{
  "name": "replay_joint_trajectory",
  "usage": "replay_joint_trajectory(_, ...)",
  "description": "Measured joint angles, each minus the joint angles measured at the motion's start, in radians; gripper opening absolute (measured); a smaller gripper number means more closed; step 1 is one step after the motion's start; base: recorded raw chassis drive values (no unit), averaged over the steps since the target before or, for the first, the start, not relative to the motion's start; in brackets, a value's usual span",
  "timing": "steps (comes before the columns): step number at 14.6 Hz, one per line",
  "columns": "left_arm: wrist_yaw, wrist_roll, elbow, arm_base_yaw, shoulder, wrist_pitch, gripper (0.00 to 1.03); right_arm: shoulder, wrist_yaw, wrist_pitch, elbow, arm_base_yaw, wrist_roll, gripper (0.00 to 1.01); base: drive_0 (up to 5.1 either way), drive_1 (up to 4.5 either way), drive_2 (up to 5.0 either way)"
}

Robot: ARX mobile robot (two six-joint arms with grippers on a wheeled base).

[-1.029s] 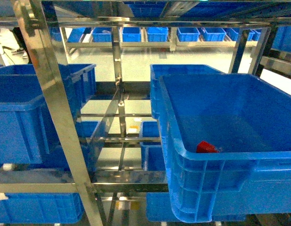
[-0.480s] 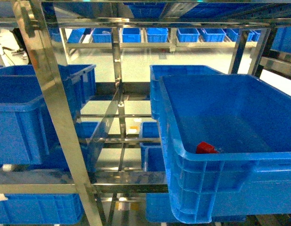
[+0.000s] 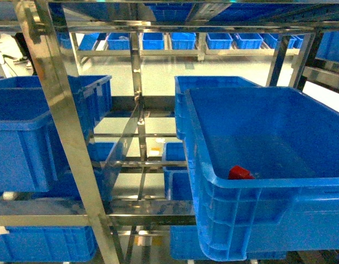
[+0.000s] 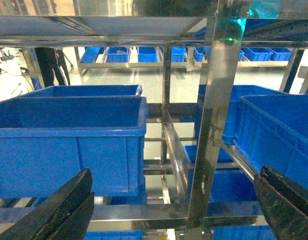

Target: Pick red block from blue box to shelf

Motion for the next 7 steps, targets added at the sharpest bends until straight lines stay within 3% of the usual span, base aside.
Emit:
replay_joint_trajectory(1,0.0,0.0,0.0,0.0,0.0,0.0,0.98,0.0,0.0,0.0,0.0,0.0,0.0,0.96,0.0,0.0,0.0)
replay_joint_trajectory(2,0.0,0.0,0.0,0.0,0.0,0.0,0.98,0.0,0.0,0.0,0.0,0.0,0.001,0.99,0.0,0.0,0.0)
replay_joint_trajectory(7,0.0,0.0,0.0,0.0,0.0,0.0,0.98,0.0,0.0,0.0,0.0,0.0,0.0,0.98,0.0,0.0,0.0)
